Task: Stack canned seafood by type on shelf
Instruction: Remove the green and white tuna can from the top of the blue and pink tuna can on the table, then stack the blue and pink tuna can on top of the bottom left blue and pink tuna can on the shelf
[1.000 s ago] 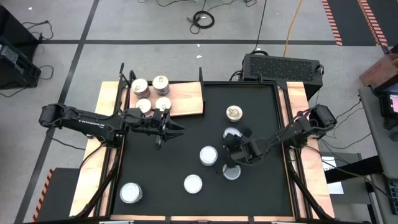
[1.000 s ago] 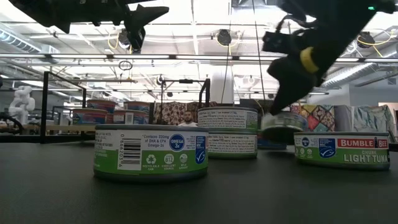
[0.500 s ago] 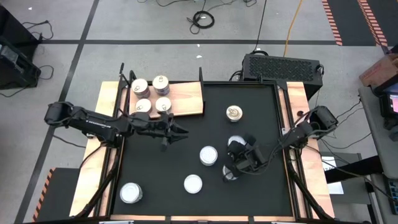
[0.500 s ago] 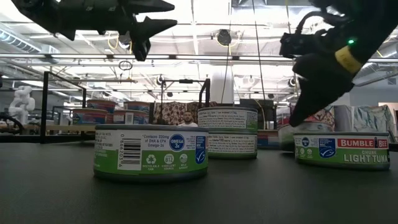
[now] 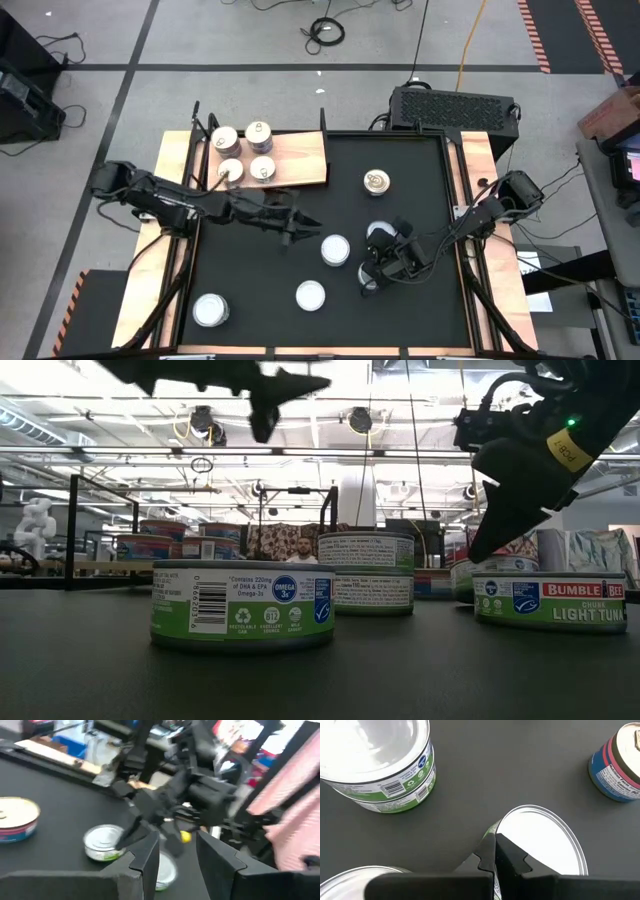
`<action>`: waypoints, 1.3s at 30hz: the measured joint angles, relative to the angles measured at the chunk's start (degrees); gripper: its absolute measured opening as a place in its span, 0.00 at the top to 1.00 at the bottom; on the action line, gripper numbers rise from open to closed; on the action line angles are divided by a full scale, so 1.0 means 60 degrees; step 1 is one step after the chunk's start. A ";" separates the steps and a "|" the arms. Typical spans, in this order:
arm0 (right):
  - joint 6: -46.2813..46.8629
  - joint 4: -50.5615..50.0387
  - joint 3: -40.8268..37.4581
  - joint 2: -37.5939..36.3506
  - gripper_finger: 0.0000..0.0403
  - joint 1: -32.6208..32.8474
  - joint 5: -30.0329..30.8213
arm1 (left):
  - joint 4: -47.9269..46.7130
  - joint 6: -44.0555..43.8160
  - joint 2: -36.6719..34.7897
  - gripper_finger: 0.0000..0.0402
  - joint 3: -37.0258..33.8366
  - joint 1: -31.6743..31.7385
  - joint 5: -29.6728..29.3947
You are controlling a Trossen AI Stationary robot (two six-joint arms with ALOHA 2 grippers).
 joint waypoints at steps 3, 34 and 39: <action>-0.0010 0.0000 0.0000 0.0000 1.00 -0.0004 0.0001 | -0.0539 -0.0018 0.0930 0.68 0.1022 0.0040 -0.0314; 0.0786 -0.1588 0.0141 0.0580 0.68 0.0412 -0.0384 | -0.2454 0.1734 0.6197 0.68 0.6436 0.3780 0.3916; 0.0597 -0.2031 0.0295 0.0029 0.69 0.0588 0.0406 | -0.2459 0.1809 0.6199 0.68 0.6439 0.3843 0.3916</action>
